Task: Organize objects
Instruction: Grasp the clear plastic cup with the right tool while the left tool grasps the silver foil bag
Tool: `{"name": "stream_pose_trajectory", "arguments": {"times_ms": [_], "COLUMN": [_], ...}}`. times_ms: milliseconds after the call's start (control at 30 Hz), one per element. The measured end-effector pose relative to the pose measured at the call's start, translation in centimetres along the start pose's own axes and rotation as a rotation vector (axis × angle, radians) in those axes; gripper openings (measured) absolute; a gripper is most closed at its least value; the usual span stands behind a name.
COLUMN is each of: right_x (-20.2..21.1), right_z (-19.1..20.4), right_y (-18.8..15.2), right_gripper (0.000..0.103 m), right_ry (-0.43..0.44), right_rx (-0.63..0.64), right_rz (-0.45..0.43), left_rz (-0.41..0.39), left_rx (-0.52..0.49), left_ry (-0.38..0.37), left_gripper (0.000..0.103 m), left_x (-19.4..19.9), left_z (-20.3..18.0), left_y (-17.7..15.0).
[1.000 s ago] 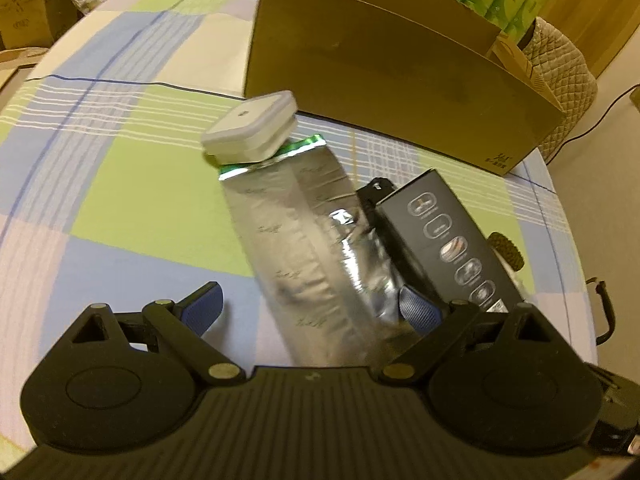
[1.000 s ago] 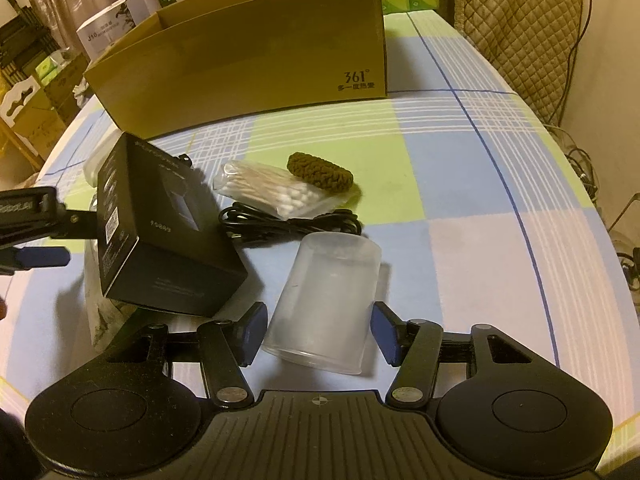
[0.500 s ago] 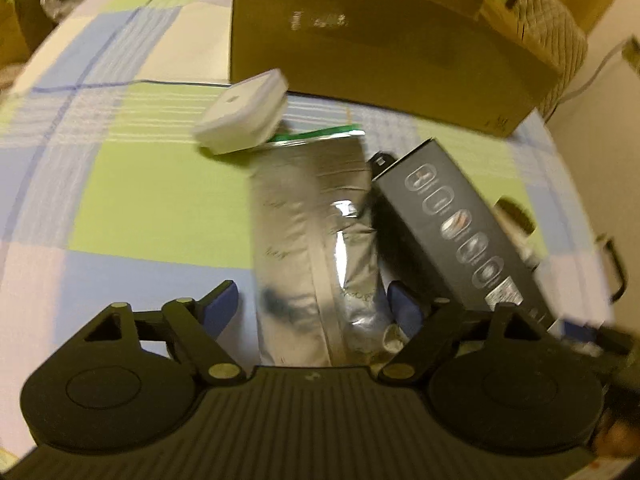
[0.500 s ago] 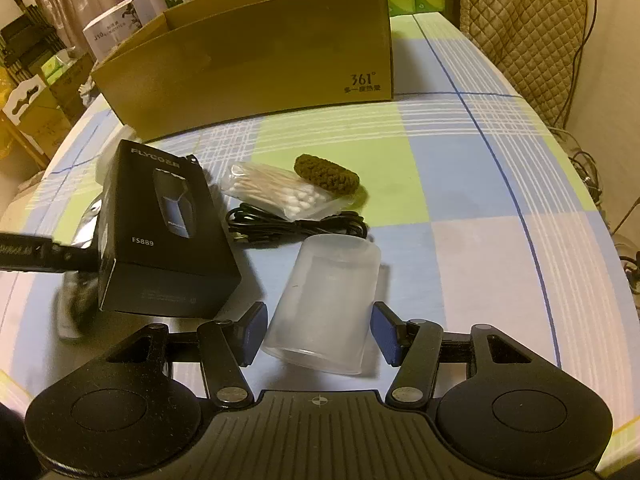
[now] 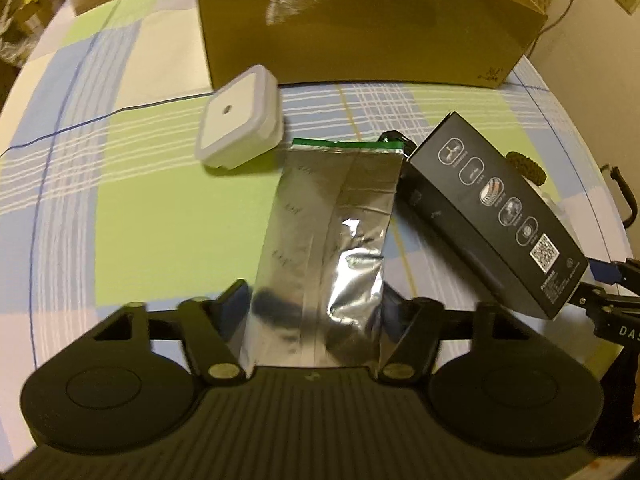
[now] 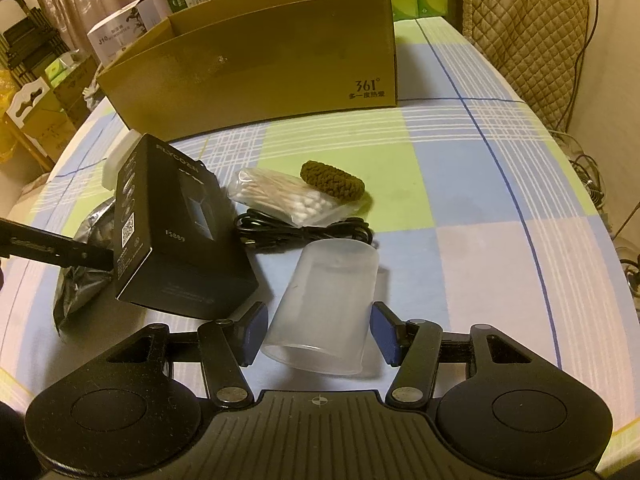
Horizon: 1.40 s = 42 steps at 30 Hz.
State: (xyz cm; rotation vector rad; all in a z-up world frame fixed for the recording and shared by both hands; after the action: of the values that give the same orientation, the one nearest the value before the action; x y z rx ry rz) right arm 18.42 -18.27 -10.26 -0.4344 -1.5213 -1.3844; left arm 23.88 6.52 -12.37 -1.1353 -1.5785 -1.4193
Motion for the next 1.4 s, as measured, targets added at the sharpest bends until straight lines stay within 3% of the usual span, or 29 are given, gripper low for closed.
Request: {"name": "stream_pose_trajectory", "arguments": {"times_ms": [200, 400, 600, 700, 1067, 1400], "right_x": [0.3, 1.2, 0.8, 0.8, 1.0, -0.5], "right_z": [0.4, 1.4, 1.2, 0.4, -0.4, 0.7], "right_y": [0.0, -0.2, -1.2, -1.6, -1.7, -1.6], "right_gripper": [0.052, 0.048, 0.046, 0.046, 0.047, 0.051], "right_ry": [0.011, 0.030, 0.032, 0.037, 0.050, -0.022], "right_rx": [0.008, 0.045, 0.059, 0.048, 0.054, 0.147], "right_rz": [-0.003, -0.011, 0.013, 0.022, -0.003, 0.013], "left_rz": [0.032, 0.085, 0.118, 0.112, 0.100, 0.126], "left_rx": [-0.026, 0.000, 0.004, -0.004, -0.061, -0.101], "left_ry": [0.015, -0.005, -0.015, -0.014, 0.004, 0.026], "left_gripper": [0.038, 0.037, 0.043, 0.048, 0.050, 0.057], "left_x": [-0.1, 1.2, 2.1, 2.1, 1.3, -0.1], "left_z": [0.1, -0.3, -0.7, -0.9, -2.0, -2.3], "left_y": [-0.1, -3.3, -5.2, -4.4, -2.7, -2.2]}}
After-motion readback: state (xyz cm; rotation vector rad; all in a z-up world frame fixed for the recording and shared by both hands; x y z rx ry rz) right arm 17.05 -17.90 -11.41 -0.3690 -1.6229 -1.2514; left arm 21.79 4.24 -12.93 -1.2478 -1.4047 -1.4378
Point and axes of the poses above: each gripper's, at about its wrist camera, not at the fingertips, and x roughly against the way its jaws point, z to its left, y to its top, the point moved 5 cm from there along -x, roughly the way its jaws point, and after that the axes turned 4 degrees about x, right-handed, at the moved point
